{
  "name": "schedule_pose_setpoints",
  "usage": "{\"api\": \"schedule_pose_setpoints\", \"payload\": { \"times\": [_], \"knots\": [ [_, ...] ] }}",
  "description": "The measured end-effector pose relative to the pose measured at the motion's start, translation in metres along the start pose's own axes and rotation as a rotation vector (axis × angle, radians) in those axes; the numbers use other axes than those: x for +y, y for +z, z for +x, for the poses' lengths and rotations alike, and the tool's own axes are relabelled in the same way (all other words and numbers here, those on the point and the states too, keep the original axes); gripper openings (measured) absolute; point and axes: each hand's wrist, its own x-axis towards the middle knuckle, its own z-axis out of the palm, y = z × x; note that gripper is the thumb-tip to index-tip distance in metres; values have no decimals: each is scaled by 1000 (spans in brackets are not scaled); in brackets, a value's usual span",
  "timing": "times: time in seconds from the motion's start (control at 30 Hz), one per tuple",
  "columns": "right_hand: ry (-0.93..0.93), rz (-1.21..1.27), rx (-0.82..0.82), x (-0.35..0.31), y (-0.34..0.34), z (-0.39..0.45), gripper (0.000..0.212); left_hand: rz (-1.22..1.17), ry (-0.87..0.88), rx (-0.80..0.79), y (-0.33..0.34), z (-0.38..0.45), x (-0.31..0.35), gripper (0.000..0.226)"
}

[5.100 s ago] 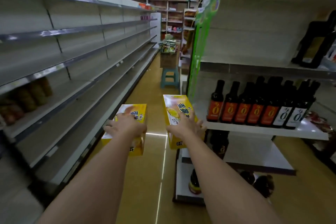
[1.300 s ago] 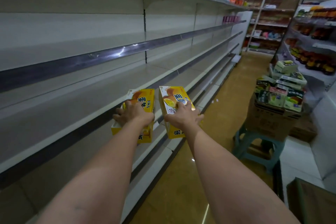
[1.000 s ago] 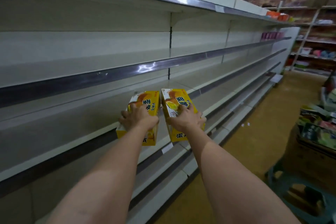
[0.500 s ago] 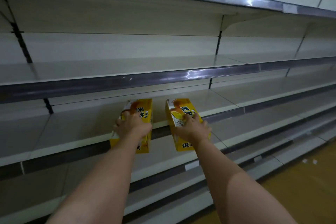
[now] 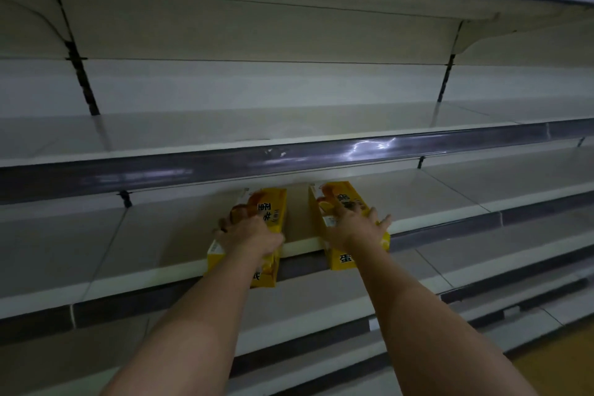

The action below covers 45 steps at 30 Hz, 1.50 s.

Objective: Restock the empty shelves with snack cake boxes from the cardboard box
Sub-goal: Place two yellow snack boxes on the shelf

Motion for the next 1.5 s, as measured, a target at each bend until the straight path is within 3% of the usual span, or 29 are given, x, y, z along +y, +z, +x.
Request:
{"api": "schedule_pose_setpoints", "payload": {
  "times": [0.1,0.17,0.23,0.3,0.37,0.47,0.53,0.6,0.73,0.8,0.9,1.03,1.13,1.27,1.4,1.5],
  "knots": [
    [-92,-153,152,-13,-8,-3,53,-78,13,-28,-10,3,-4,81],
    [-250,-154,350,-24,-10,-9,41,-240,-57,29,-18,4,-11,72],
    [-417,-111,408,-38,-6,-15,30,-322,-151,89,-25,2,-20,59],
    [-473,-65,309,-52,4,-21,30,-351,-177,68,-22,-1,-29,49],
    [-409,44,137,-62,13,-30,43,-446,-179,8,-13,-8,-36,45],
    [-291,331,-192,-68,20,-40,68,-615,-250,5,0,-8,-46,59],
    [-244,565,-392,-69,22,-45,69,-723,-261,6,8,0,-54,60],
    [-213,720,-482,-71,20,-44,64,-822,-261,6,19,16,-65,52],
    [-139,1023,-442,-74,13,-38,42,-987,-243,30,7,-13,-56,37],
    [-164,1059,-346,-79,6,-38,47,-1143,-268,-28,9,-24,-53,30],
    [-170,1009,-200,-87,2,-43,79,-1366,-312,-122,15,-34,-55,31],
    [-66,1028,-131,-96,11,-48,81,-1620,-379,-8,21,-31,-51,15],
    [-78,900,-173,-101,18,-51,72,-1497,-394,137,28,-19,-64,21],
    [-243,711,17,-114,15,-44,72,-1326,-327,232,23,-13,-91,26],
    [-179,791,-10,-127,20,-24,52,-1189,-397,334,6,-1,-135,55],
    [-186,764,-16,-130,28,-11,53,-1059,-403,397,-3,13,-170,62]
  ]
}}
